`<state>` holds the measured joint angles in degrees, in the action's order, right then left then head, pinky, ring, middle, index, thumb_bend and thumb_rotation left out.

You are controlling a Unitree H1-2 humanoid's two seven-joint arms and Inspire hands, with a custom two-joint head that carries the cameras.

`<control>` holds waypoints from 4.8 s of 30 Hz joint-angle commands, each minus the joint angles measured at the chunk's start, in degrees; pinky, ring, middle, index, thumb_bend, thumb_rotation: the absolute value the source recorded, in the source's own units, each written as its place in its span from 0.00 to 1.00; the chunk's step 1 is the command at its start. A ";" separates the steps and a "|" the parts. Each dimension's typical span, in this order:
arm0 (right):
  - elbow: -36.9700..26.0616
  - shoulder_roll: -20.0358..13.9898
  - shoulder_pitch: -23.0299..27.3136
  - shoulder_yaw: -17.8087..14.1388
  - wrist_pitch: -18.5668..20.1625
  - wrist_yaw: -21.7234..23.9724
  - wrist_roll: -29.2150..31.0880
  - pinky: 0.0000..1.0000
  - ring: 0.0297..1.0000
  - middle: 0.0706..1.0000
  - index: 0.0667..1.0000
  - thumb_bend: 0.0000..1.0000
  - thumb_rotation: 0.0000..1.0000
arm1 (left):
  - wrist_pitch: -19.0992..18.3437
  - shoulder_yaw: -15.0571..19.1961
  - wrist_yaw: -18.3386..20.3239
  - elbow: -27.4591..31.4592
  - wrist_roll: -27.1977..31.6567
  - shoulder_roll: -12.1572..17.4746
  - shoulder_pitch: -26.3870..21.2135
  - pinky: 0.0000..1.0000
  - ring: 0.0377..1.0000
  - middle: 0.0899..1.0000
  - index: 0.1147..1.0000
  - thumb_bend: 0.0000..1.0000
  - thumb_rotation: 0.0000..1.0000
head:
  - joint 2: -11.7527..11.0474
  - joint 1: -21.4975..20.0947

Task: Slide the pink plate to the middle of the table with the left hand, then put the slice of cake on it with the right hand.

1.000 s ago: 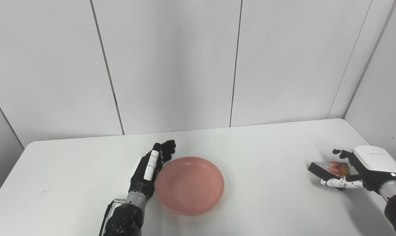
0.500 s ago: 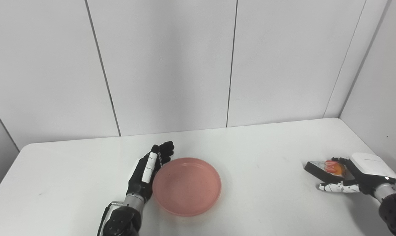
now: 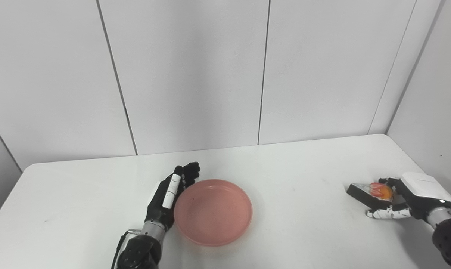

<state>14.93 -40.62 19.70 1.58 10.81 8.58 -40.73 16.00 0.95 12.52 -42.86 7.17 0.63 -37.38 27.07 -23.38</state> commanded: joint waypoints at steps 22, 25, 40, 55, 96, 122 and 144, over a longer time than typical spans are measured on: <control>1.58 -0.85 0.66 0.53 -4.23 -8.47 4.35 0.25 0.30 0.36 0.45 0.52 0.13 | -0.28 -0.31 0.93 0.86 1.03 -0.49 0.33 0.91 0.84 0.79 0.68 0.81 0.90 | 0.23 0.71; 0.25 -0.89 0.26 0.60 -3.89 -7.71 4.64 0.25 0.29 0.35 0.45 0.51 0.13 | -0.71 -0.27 0.73 1.16 1.02 -0.54 0.38 0.91 0.84 0.80 0.69 0.81 0.90 | 0.23 0.71; -17.36 1.29 1.63 -2.53 -3.30 -3.86 9.11 0.19 0.23 0.29 0.45 0.51 0.14 | -0.75 -1.01 0.48 1.15 0.27 -0.53 -0.02 0.92 0.84 0.80 0.70 0.79 0.92 | -0.37 1.82; -27.50 11.54 9.91 2.85 -3.33 0.12 7.12 0.19 0.22 0.29 0.45 0.51 0.14 | -0.28 -3.14 -2.48 2.95 -3.22 -2.31 1.65 0.88 0.82 0.81 0.71 0.79 0.95 | -0.21 7.98; -0.50 25.53 17.25 18.56 -12.42 -1.61 3.83 0.23 0.28 0.37 0.49 0.52 0.00 | 1.31 -2.64 -5.05 2.13 -3.47 -6.71 2.60 0.83 0.80 0.77 0.72 0.85 1.00 | 1.48 20.49; -0.86 24.30 17.31 19.76 -13.72 0.03 2.91 0.54 0.60 0.64 0.68 0.93 0.54 | 0.84 -3.09 -3.40 3.70 -2.67 -5.51 2.85 0.77 0.80 0.79 0.74 0.78 1.00 | 1.48 19.18; -4.36 26.04 13.66 14.98 -18.32 -9.40 4.36 0.72 0.87 0.90 0.90 0.92 0.79 | -0.80 -2.38 -3.70 6.63 -2.41 -5.23 4.13 0.84 0.84 0.81 0.75 0.77 0.99 | 1.61 18.50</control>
<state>12.83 -15.25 32.39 17.99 -4.04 2.44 -37.61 14.31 -1.60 9.65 -36.58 5.24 -4.78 -33.72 28.65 -4.92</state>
